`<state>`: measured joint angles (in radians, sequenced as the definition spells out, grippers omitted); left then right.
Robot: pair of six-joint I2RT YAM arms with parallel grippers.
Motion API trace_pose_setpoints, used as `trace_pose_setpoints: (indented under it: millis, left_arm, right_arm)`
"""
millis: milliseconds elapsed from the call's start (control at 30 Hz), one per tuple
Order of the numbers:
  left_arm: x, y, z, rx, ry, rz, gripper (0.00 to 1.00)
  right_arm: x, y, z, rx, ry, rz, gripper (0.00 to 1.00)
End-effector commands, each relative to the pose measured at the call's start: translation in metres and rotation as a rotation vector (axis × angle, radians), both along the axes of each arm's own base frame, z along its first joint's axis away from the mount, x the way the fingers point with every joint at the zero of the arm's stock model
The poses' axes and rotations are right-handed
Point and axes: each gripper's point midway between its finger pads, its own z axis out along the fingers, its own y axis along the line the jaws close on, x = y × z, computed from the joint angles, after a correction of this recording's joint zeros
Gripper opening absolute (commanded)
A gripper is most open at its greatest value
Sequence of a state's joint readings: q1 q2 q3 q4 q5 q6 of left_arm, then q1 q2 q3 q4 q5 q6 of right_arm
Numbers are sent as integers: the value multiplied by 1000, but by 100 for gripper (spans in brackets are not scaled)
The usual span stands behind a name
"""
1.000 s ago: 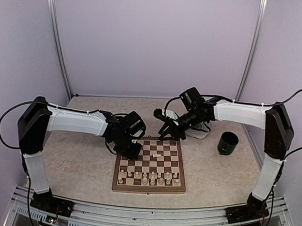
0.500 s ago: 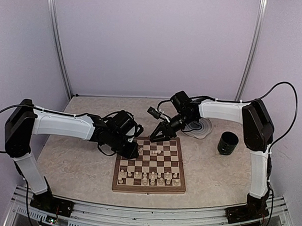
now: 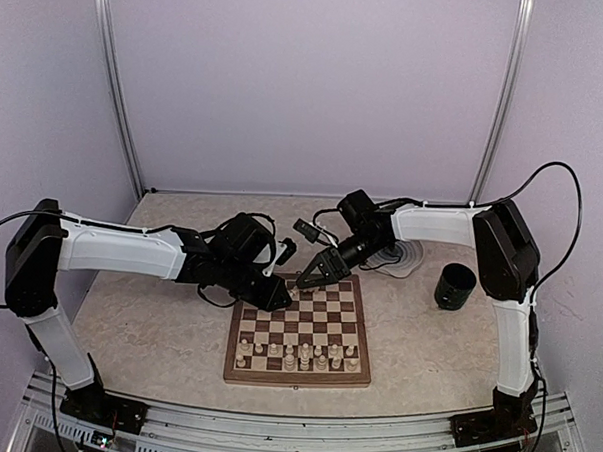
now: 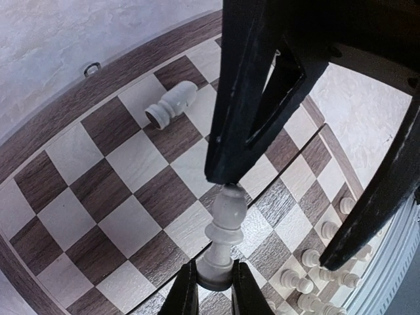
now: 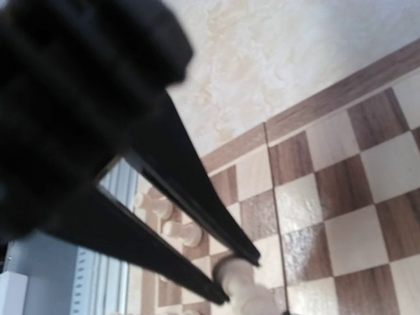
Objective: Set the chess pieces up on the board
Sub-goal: Pass from the left arm to the right
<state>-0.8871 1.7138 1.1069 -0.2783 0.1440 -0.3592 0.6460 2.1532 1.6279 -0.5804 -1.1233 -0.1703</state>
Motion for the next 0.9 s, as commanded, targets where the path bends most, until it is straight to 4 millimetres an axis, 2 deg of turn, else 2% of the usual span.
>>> trace_pose_setpoints:
  millis: [0,433,567,800,867]
  left_arm:
    - [-1,-12,19,-72,-22,-23,12]
    - [-1,-16,28,-105,-30,-28,12]
    - [0,-16,30,-108,-35,-24,12]
    - [4,-17,36,-122,-55,-12,12]
    - [4,-18,37,-125,-56,-12,12]
  right_arm:
    - [-3,5,1,28,55,14,44]
    - [1,6,-9,0,66,-7,43]
    - [-1,7,-7,10,68,-1,34]
    - [-1,6,-7,3,62,-9,33]
    - [-1,5,-7,4,61,-10,29]
